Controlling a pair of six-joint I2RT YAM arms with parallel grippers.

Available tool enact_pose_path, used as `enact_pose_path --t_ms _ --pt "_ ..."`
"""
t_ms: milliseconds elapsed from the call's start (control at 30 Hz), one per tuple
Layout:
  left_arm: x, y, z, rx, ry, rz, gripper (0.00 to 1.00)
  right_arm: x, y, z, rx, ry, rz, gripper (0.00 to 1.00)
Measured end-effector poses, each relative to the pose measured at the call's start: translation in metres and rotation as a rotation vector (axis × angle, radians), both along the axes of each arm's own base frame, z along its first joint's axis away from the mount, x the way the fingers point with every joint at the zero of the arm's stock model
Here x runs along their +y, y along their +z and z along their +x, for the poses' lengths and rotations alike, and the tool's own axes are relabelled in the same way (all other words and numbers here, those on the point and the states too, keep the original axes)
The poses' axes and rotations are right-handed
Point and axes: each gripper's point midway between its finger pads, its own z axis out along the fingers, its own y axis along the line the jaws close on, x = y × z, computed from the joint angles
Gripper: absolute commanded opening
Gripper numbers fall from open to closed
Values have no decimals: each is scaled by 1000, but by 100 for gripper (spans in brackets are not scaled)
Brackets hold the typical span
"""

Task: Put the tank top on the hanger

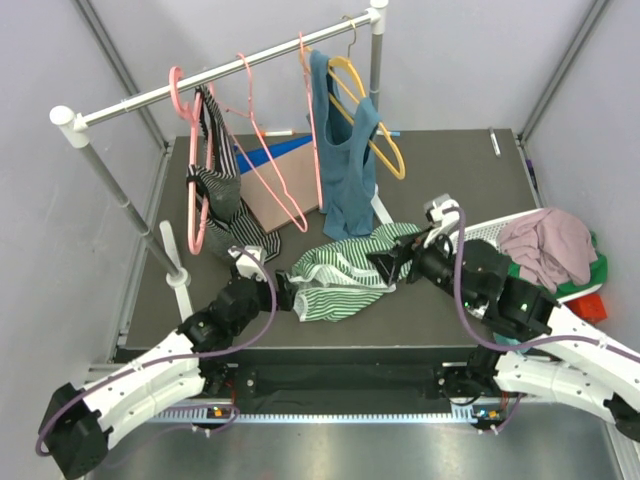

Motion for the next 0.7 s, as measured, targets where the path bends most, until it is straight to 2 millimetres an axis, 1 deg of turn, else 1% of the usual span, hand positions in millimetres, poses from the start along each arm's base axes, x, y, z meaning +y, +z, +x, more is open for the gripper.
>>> enact_pose_path --t_ms 100,167,267,333,400,433,467,500,533,700 --pt "0 -3 -3 0 -14 -1 92 11 41 2 -58 35 27 77" --pt "-1 0 -3 -9 -18 -9 91 20 70 10 -95 34 43 77" --pt "-1 2 -3 -18 -19 -14 91 37 101 26 -138 16 54 77" --pt "-1 2 -3 -18 -18 -13 91 49 113 36 -156 6 51 76" --pt "-1 2 -3 -18 -19 -14 91 66 122 50 -173 -2 40 76" --pt "-1 2 -3 -19 -19 -15 91 72 124 55 -177 -2 35 76" --pt "-1 3 -3 -22 -19 -17 91 79 132 62 -194 -13 33 76" --pt "-1 4 -3 -25 -18 -20 91 85 127 66 -188 -12 21 76" --pt "-1 5 -3 -29 -18 -23 91 90 126 72 -189 -21 6 75" --pt "0 10 -3 -46 -17 -38 91 112 129 99 -212 -77 -30 73"
